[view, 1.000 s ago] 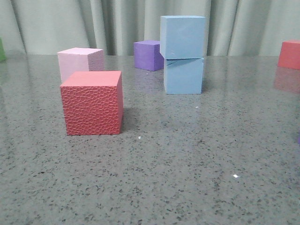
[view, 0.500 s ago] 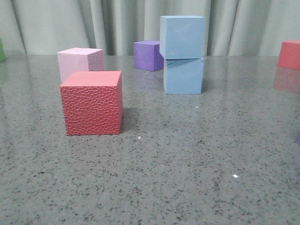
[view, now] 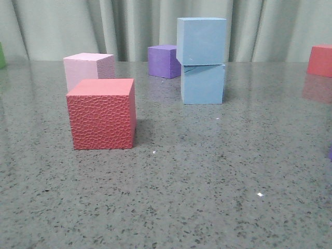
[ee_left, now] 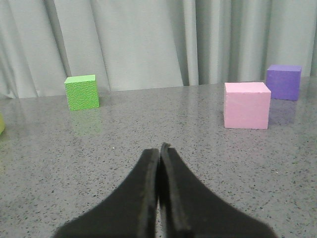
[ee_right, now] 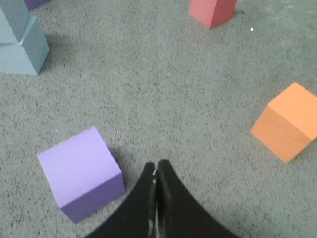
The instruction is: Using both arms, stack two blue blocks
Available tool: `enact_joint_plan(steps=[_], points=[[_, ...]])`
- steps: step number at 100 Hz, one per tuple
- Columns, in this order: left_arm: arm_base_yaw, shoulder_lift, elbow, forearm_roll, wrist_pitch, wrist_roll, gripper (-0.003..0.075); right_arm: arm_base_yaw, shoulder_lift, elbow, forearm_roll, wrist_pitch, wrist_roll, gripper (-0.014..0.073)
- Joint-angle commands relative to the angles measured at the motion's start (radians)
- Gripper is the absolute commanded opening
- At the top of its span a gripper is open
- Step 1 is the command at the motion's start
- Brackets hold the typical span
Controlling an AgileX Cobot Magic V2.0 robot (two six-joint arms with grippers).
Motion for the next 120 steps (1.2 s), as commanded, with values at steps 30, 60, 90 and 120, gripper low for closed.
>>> enact_joint_plan(steps=[30,60,90,120], points=[[-0.007,-0.033,0.04,0.001,-0.086,-0.009,-0.0019,-0.004,-0.209,0.295,0.007,-0.486,-0.008,-0.0068],[-0.007,-0.033,0.04,0.001,-0.086,-0.009,-0.0019,-0.054,-0.412,0.532,0.043,-0.7,-0.008,-0.0068],[-0.007,-0.033,0.04,0.001,-0.086,-0.009,-0.0019,-0.087,-0.453,0.668,0.083,-0.783,-0.008,-0.0068],[-0.007,-0.033,0.04,0.001,-0.086,-0.009,-0.0019,-0.087,-0.453,0.737,0.084,-0.913,-0.008,-0.0068]])
